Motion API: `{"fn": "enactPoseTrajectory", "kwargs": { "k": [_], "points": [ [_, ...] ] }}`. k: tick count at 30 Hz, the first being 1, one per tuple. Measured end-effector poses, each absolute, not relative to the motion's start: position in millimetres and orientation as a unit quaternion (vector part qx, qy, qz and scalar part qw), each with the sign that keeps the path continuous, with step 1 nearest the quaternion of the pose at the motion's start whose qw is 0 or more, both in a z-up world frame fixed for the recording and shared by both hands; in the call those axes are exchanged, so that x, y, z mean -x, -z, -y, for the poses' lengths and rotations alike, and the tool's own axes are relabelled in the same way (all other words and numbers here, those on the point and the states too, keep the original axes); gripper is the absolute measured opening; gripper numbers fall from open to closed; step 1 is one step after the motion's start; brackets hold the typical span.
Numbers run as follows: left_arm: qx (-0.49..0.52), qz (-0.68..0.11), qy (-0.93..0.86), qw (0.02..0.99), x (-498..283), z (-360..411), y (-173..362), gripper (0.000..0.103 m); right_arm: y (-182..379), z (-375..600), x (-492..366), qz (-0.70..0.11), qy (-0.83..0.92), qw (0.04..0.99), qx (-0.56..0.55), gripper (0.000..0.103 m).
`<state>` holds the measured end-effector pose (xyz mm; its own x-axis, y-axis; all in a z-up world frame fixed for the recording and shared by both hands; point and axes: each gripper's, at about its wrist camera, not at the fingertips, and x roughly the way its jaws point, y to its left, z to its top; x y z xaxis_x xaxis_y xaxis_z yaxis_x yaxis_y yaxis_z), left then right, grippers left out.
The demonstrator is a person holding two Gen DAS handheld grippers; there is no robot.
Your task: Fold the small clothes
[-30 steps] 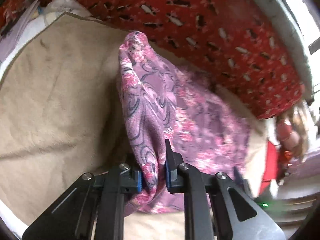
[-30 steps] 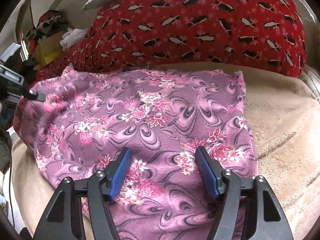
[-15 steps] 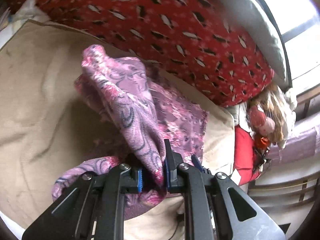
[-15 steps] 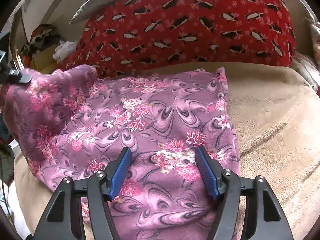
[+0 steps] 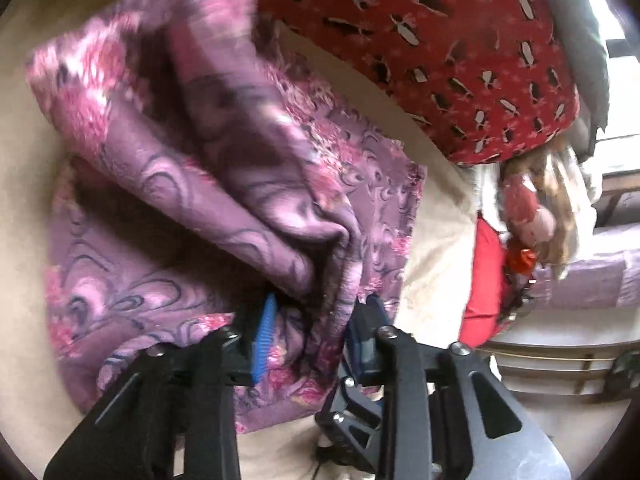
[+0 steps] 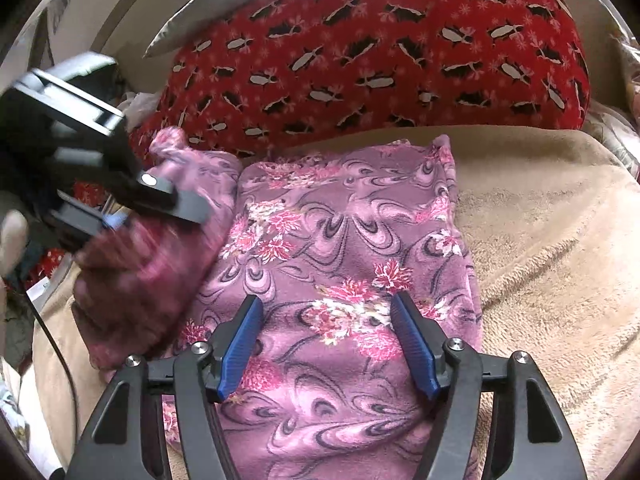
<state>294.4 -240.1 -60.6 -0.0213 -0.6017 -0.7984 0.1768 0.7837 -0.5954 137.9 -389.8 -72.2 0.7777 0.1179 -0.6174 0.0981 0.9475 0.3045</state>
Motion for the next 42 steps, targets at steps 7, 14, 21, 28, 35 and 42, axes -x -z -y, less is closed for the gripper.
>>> {"fn": "enactPoseTrajectory", "kwargs": {
  "k": [7,14,21,28,35,42],
  "points": [
    [0.177,-0.650,0.328,0.662,-289.5,232.5,38.3,0.052,72.2,388.8,-138.5,-0.335,-0.003,0.929,-0.157,0.069],
    [0.202,-0.623,0.340,0.675,-273.3,173.7,20.0,0.052,70.9,384.1,-140.3,-0.342,0.005,0.928,-0.146,0.069],
    [0.241,-0.612,0.257,0.708,-275.0,102.2,39.7,0.052,56.4,382.1,-146.8,-0.383,0.011,0.915,-0.127,0.065],
    [0.252,-0.653,0.251,0.668,-269.1,118.2,96.2,0.052,-19.1,378.5,-157.5,-0.330,-0.024,0.929,-0.169,0.070],
    [0.250,-0.646,0.264,0.671,-268.0,113.6,100.9,0.053,-7.5,320.0,-233.6,-0.412,-0.041,0.909,-0.044,0.071],
    [0.237,-0.635,0.263,0.687,-263.9,110.7,101.7,0.058,-3.6,289.3,-234.4,-0.390,-0.093,0.916,-0.010,0.060]
  ]
}}
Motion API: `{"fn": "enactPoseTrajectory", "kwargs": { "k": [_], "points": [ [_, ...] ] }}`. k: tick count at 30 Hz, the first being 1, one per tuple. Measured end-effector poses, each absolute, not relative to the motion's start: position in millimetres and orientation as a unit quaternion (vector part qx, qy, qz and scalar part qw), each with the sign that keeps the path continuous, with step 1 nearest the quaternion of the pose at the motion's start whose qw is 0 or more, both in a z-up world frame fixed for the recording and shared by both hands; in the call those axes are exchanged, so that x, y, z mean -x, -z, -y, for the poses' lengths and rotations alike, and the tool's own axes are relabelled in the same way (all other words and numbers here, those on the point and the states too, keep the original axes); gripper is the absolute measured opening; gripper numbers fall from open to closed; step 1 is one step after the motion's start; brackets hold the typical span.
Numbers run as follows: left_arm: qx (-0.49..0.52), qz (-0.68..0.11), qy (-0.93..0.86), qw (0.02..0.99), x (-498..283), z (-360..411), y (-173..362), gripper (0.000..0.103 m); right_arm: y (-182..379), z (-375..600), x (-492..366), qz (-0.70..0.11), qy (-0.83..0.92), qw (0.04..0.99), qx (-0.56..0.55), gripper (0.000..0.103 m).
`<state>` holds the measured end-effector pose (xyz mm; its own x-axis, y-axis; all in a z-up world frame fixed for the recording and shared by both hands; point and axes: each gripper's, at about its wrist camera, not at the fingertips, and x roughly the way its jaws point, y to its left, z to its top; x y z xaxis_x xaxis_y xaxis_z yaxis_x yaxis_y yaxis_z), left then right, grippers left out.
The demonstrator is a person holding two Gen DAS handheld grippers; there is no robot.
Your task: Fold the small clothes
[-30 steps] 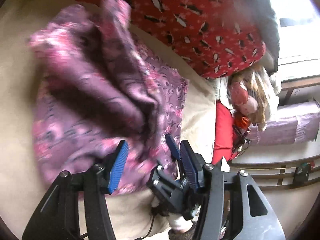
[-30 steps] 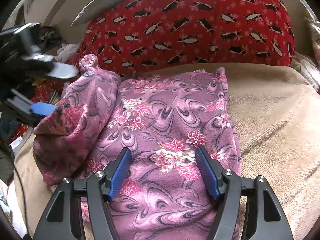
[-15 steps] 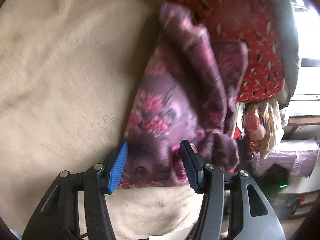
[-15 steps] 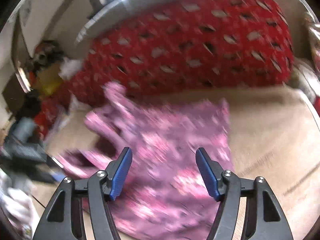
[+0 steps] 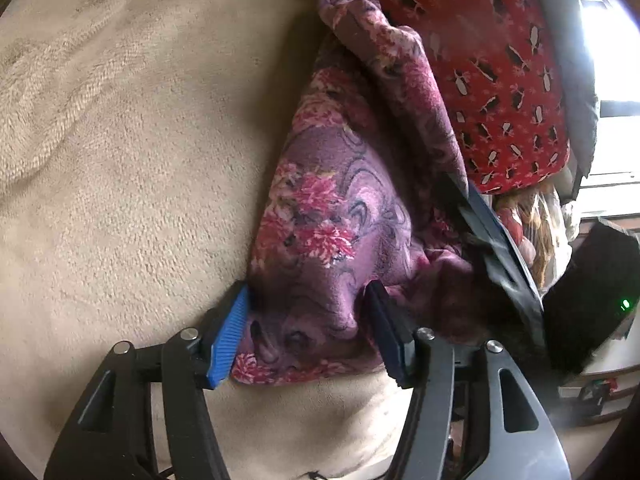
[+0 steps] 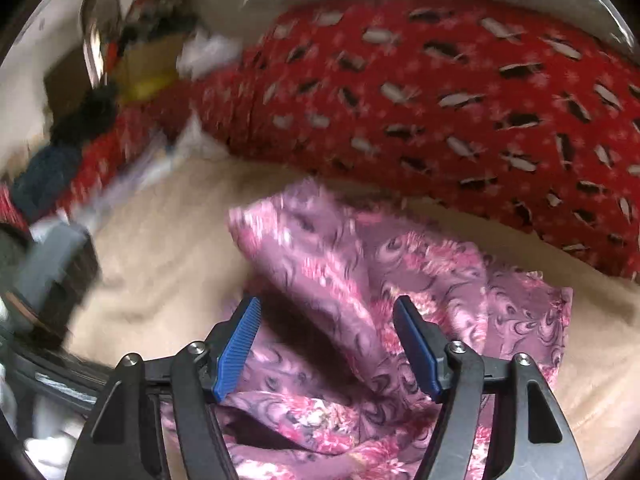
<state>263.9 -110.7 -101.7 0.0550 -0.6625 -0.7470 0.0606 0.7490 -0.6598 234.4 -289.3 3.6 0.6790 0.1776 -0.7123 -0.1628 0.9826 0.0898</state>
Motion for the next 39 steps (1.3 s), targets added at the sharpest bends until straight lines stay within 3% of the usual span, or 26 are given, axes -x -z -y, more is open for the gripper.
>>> {"fn": "enactPoseTrajectory", "kwargs": {
  "k": [1,2,9,12,15,19,21,22,28,29,30,31,33,37,39],
  "points": [
    [0.229,-0.633,0.263,0.691,-262.7,112.7,99.4,0.058,3.6,284.8,-239.4,-0.402,-0.083,0.912,0.019,0.048],
    [0.221,-0.632,0.261,0.695,-261.3,115.3,96.3,0.058,8.1,285.1,-242.5,-0.412,-0.079,0.907,0.025,0.014],
    [0.179,-0.604,0.263,0.731,-247.5,130.2,67.9,0.058,0.3,384.5,-213.5,-0.346,-0.076,0.903,-0.243,0.006],
    [0.155,-0.602,0.257,0.740,-242.6,143.3,65.1,0.059,24.6,436.2,-187.6,-0.335,-0.031,0.878,-0.341,0.000],
    [0.135,-0.605,0.248,0.745,-242.6,153.5,66.6,0.059,59.2,477.5,-165.8,-0.363,0.012,0.834,-0.414,0.002],
    [0.155,-0.596,0.242,0.750,-256.0,149.1,58.8,0.059,41.4,481.9,-158.9,-0.327,-0.024,0.844,-0.425,0.017],
    [0.150,-0.592,0.237,0.755,-266.2,148.7,54.8,0.059,35.4,469.0,-176.5,-0.339,-0.039,0.846,-0.409,0.059],
    [0.142,-0.592,0.233,0.758,-275.3,150.8,53.5,0.059,33.3,460.7,-185.5,-0.348,-0.041,0.850,-0.393,0.061],
    [0.159,-0.620,0.239,0.730,-311.2,155.9,74.7,0.065,48.9,422.0,-212.3,-0.402,-0.067,0.851,-0.332,0.061],
    [0.166,-0.627,0.239,0.723,-312.5,157.0,79.7,0.065,48.8,416.7,-213.3,-0.401,-0.070,0.856,-0.320,0.050],
    [0.167,-0.626,0.245,0.721,-310.8,159.3,82.1,0.063,44.9,409.6,-212.2,-0.393,-0.082,0.864,-0.303,0.013],
    [0.157,-0.620,0.247,0.728,-306.5,162.1,80.6,0.049,39.9,401.5,-211.1,-0.388,-0.103,0.871,-0.284,0.012],
    [0.142,-0.607,0.254,0.740,-297.7,166.4,71.2,0.036,28.3,398.2,-205.1,-0.369,-0.109,0.883,-0.268,0.011],
    [0.127,-0.578,0.266,0.761,-274.8,174.3,44.8,0.024,2.8,413.9,-178.9,-0.329,-0.114,0.897,-0.273,0.011],
    [0.124,-0.572,0.281,0.761,-266.5,182.3,34.7,0.024,-6.2,423.8,-167.0,-0.315,-0.108,0.902,-0.274,0.011]
  ]
}}
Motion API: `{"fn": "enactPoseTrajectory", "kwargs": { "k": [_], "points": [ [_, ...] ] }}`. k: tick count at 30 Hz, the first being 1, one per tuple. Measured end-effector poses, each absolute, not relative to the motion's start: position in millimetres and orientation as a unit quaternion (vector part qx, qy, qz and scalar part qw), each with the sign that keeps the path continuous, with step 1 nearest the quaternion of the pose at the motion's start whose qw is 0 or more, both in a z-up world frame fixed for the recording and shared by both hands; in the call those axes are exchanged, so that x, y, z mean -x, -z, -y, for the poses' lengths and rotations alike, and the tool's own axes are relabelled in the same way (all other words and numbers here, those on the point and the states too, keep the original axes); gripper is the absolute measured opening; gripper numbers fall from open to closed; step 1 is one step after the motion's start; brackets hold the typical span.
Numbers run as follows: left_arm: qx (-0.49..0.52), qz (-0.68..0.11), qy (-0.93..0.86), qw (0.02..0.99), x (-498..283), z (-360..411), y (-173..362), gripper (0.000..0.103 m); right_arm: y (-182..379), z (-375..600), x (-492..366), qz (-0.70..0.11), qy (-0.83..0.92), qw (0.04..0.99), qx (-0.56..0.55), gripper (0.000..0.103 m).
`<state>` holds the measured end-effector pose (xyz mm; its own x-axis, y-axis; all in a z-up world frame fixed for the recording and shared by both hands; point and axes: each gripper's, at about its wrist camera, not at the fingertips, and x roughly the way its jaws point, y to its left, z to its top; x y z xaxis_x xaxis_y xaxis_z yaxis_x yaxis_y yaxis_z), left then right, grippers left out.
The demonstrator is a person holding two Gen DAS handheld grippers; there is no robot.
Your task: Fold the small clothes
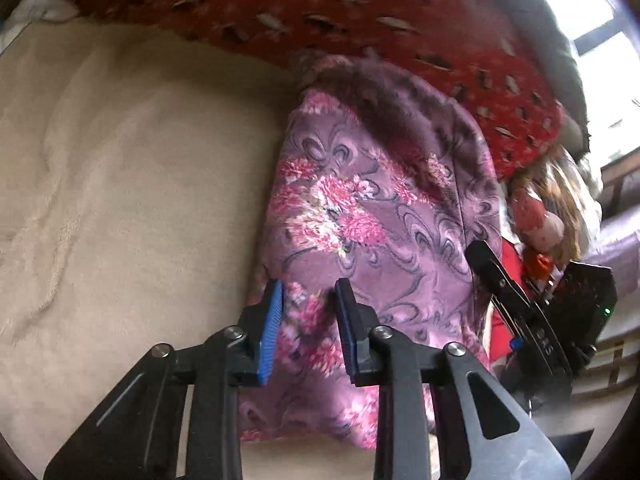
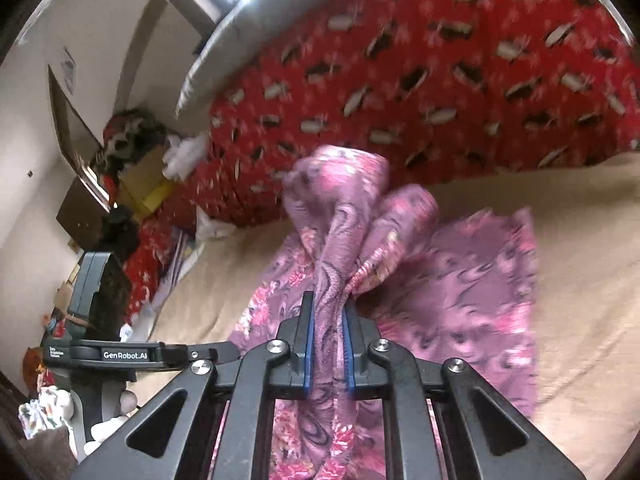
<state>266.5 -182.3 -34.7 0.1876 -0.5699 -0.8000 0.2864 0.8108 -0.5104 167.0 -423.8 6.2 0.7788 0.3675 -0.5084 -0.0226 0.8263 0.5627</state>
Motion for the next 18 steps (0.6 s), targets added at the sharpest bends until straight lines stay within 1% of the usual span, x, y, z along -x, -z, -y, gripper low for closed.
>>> {"fn": "enactPoseTrajectory", "kwargs": {
  "k": [3,6,8,9,10,11,13,14,15,16,17,18],
  "points": [
    [0.100,-0.566,0.283,0.768,-260.2,195.7,30.1,0.024,-9.7,449.0,-152.1,-0.303,-0.084,0.905,-0.287,0.011],
    [0.066,-0.591,0.263,0.760,-261.0,213.6,53.9,0.026,19.5,477.5,-151.9,-0.332,-0.040,0.888,-0.316,0.011],
    [0.044,-0.610,0.246,0.752,-262.3,221.7,72.4,0.031,52.4,483.8,-156.9,-0.387,-0.014,0.867,-0.315,0.012],
    [0.041,-0.607,0.242,0.756,-261.6,221.0,74.2,0.037,60.6,483.3,-157.5,-0.400,-0.010,0.862,-0.312,0.014],
    [0.048,-0.604,0.247,0.756,-261.3,217.1,72.1,0.037,62.4,485.4,-153.7,-0.393,-0.011,0.860,-0.324,0.014],
    [0.058,-0.605,0.252,0.753,-262.0,213.6,69.9,0.037,59.0,489.0,-149.2,-0.378,-0.014,0.860,-0.342,0.020],
    [0.080,-0.608,0.263,0.745,-264.0,203.6,65.5,0.039,50.9,499.2,-134.3,-0.348,-0.027,0.853,-0.388,0.021],
    [0.088,-0.607,0.269,0.742,-264.2,197.4,64.5,0.042,48.2,501.3,-127.2,-0.340,-0.032,0.850,-0.401,0.027],
    [0.094,-0.606,0.271,0.742,-260.2,191.4,63.9,0.051,46.0,501.4,-119.8,-0.338,-0.036,0.847,-0.409,0.039],
    [0.100,-0.607,0.268,0.742,-258.9,188.2,65.7,0.060,46.1,501.0,-110.7,-0.343,-0.040,0.843,-0.414,0.043],
    [0.104,-0.609,0.266,0.740,-257.5,187.1,69.3,0.062,47.0,498.9,-103.5,-0.349,-0.041,0.839,-0.415,0.047],
    [0.108,-0.616,0.266,0.734,-253.6,186.7,76.6,0.063,49.4,494.8,-98.5,-0.357,-0.045,0.835,-0.415,0.047]
  ]
}}
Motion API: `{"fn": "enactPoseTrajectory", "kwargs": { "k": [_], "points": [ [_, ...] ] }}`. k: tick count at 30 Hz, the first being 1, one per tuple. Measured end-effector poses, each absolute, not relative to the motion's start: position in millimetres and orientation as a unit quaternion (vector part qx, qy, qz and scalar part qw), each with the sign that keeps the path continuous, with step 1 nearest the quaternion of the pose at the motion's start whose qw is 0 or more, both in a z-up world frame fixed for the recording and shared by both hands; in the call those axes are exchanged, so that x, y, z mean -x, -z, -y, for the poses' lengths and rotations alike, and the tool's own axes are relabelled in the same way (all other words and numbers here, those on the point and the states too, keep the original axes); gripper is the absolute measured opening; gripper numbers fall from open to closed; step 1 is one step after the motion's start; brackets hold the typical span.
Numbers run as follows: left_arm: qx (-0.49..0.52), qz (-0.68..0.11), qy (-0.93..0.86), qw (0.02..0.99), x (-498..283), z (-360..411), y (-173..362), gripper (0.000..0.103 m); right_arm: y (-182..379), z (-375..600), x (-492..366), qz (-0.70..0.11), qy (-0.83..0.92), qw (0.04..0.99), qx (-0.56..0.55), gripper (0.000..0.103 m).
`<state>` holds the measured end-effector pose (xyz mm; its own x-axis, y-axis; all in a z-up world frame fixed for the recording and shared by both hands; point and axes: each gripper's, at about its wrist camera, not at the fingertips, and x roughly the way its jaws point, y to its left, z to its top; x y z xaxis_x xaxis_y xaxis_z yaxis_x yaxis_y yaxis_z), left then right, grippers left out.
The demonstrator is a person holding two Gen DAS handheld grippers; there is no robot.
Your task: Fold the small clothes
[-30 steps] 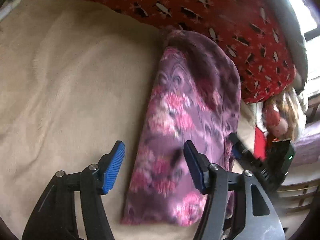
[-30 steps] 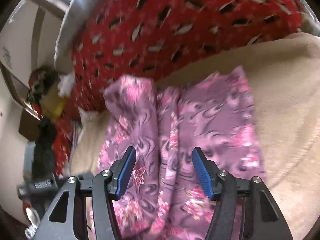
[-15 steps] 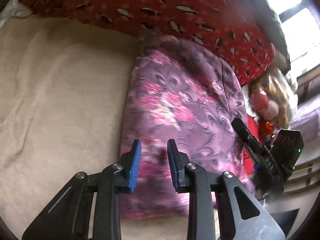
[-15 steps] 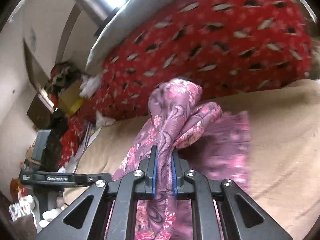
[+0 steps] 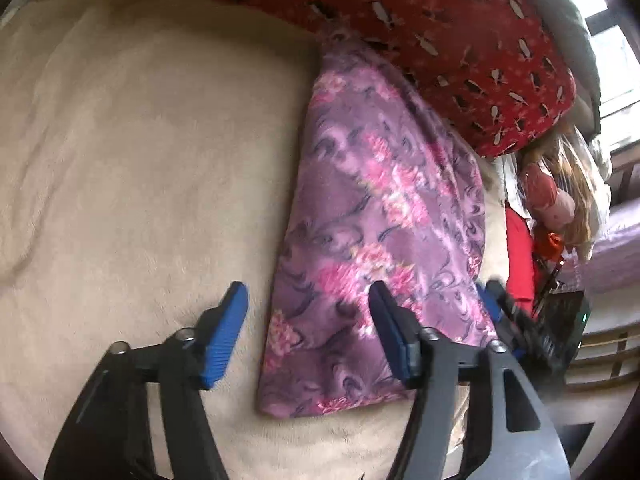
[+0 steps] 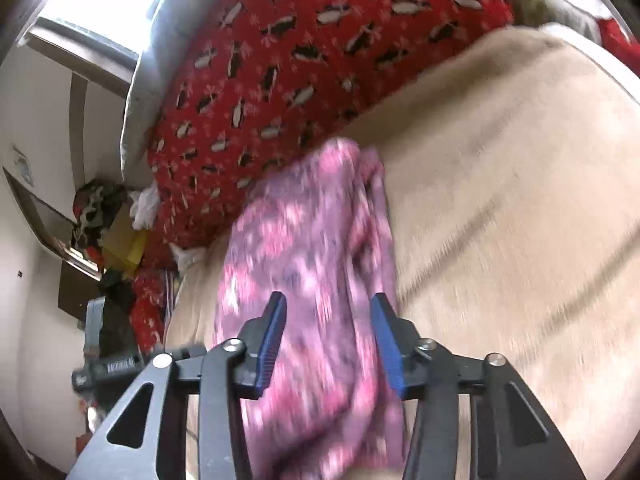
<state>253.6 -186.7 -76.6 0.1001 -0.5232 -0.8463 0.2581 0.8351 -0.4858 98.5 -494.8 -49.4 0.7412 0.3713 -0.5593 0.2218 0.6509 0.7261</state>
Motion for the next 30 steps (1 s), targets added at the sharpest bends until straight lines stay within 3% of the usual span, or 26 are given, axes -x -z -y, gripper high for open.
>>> {"fn": "enactPoseTrajectory", "kwargs": {
  "k": [2,5,7,9,14,16,18,22,23,24,28,30],
  "points": [
    [0.112,-0.636,0.261,0.718,-248.9,189.8,90.7,0.063,57.7,480.0,-95.9,-0.393,-0.057,0.821,-0.409,0.047],
    [0.121,-0.638,0.255,0.716,-241.9,191.2,98.7,0.063,42.4,464.6,-91.1,-0.371,-0.087,0.847,-0.372,0.014],
    [0.112,-0.636,0.253,0.720,-237.5,190.7,96.7,0.063,36.1,456.6,-87.0,-0.366,-0.070,0.873,-0.314,0.014],
    [0.104,-0.641,0.251,0.718,-235.2,189.5,95.5,0.063,58.1,451.8,-97.0,-0.423,-0.040,0.862,-0.277,0.014],
    [0.105,-0.632,0.262,0.722,-238.7,179.5,82.0,0.063,34.8,455.4,-101.1,-0.399,-0.036,0.875,-0.271,0.020],
    [0.111,-0.624,0.264,0.727,-249.2,181.0,75.0,0.063,23.5,469.0,-109.2,-0.367,-0.027,0.878,-0.306,0.028],
    [0.105,-0.621,0.265,0.730,-261.3,188.1,72.2,0.063,18.5,484.8,-127.9,-0.342,-0.020,0.872,-0.349,0.047],
    [0.100,-0.634,0.266,0.719,-281.2,206.8,78.0,0.063,38.9,502.5,-181.1,-0.376,0.016,0.842,-0.385,0.048],
    [0.103,-0.631,0.270,0.719,-283.5,209.2,76.9,0.063,44.0,503.2,-192.7,-0.391,0.022,0.835,-0.387,0.038],
    [0.109,-0.623,0.277,0.723,-284.6,210.1,74.0,0.063,43.7,502.8,-202.7,-0.392,0.018,0.836,-0.383,0.009],
    [0.100,-0.594,0.271,0.751,-286.1,217.2,74.0,0.063,22.3,497.5,-203.8,-0.319,-0.016,0.883,-0.344,0.008],
    [0.068,-0.602,0.249,0.756,-289.4,227.4,90.0,0.065,41.8,502.2,-213.2,-0.356,0.014,0.870,-0.340,0.009]
  ]
}}
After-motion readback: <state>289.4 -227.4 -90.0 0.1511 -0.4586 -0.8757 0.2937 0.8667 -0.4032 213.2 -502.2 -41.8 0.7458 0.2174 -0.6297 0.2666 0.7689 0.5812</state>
